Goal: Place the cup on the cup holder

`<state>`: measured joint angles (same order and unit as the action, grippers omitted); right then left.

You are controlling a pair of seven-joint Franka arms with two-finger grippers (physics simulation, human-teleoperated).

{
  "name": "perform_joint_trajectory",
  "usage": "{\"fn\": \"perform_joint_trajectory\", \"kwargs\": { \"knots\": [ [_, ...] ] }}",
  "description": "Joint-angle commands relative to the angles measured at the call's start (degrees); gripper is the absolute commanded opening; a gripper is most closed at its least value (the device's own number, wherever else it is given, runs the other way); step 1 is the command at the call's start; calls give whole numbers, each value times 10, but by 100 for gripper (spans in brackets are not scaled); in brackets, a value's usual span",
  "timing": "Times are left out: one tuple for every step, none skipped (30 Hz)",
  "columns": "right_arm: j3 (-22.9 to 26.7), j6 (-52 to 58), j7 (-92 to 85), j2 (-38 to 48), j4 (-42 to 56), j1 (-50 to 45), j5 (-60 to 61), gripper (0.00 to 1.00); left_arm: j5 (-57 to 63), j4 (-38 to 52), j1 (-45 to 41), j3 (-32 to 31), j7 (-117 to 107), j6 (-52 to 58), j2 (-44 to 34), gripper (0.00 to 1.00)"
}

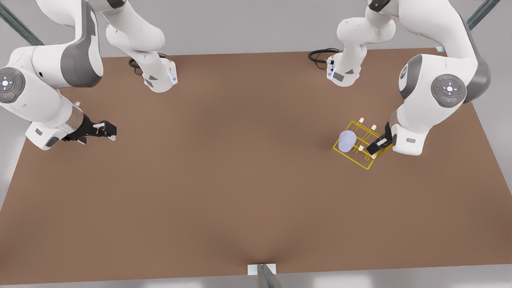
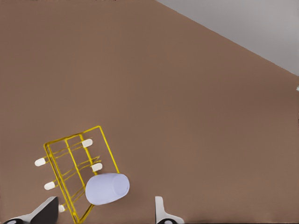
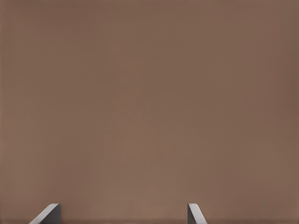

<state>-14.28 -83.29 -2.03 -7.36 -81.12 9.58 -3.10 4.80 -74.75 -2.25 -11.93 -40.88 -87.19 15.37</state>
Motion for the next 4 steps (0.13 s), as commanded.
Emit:
{"fn": "perform_joint_trajectory", "kwargs": {
  "knots": [
    [0, 1, -1, 1, 1, 0, 1, 100, -1, 0, -2, 0, 350, -4, -1, 100],
    [0, 2, -1, 1, 1, 1, 2, 100, -1, 0, -2, 0, 350, 4, -1, 100],
    [0, 2, -2, 1, 2, 1, 2, 100, -1, 0, -2, -1, 350, 4, -1, 100],
    [0, 2, -2, 1, 2, 1, 2, 100, -2, 1, -2, -1, 350, 4, -1, 100]
  ]
}}
